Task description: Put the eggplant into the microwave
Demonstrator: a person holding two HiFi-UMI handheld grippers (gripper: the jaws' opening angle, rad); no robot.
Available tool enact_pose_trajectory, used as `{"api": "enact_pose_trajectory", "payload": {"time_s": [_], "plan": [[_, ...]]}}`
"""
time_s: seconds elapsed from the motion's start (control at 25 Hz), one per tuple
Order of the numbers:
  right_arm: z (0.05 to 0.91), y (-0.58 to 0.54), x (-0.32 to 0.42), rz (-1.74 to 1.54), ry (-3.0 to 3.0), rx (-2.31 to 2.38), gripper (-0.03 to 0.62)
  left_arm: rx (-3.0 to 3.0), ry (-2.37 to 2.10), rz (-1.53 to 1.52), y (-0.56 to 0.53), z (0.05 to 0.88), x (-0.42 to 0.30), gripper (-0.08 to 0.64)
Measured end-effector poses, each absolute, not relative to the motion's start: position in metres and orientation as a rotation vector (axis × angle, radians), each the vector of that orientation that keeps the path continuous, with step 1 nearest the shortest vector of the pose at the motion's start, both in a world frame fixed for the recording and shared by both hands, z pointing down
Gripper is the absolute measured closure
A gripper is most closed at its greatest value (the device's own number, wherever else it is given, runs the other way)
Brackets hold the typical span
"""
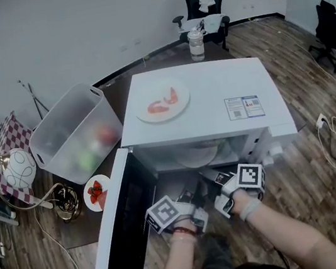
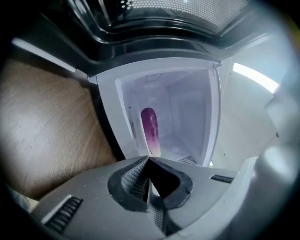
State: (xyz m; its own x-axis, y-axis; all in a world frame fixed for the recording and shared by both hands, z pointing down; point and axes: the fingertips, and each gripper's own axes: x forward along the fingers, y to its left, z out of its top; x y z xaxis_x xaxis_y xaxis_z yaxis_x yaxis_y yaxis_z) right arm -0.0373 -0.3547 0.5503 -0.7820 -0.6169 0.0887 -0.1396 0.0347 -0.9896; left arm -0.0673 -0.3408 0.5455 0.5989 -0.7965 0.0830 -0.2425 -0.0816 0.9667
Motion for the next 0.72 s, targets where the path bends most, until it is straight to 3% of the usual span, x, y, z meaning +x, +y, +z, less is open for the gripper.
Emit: {"api": "enact_pose_trajectory", "payload": {"time_s": [0.16, 0.32, 0.72], "plan": [[0.553, -0.346, -0.034, -1.771, 2.04, -0.8, 0.514, 1.704, -0.952, -0.487, -0.336, 0.548, -0.067, 0.558], [0.555, -0.338, -0.03, -1.748, 2.092, -0.832, 0.588, 1.793, -1.024, -0.389, -0.33, 0.551, -0.067, 0.558], [0.537, -0.312, -0.03, -1.593, 2.28, -0.695, 0.591, 2.024, -1.136, -0.275, -0.308, 0.545, -0.071, 0.56]]}}
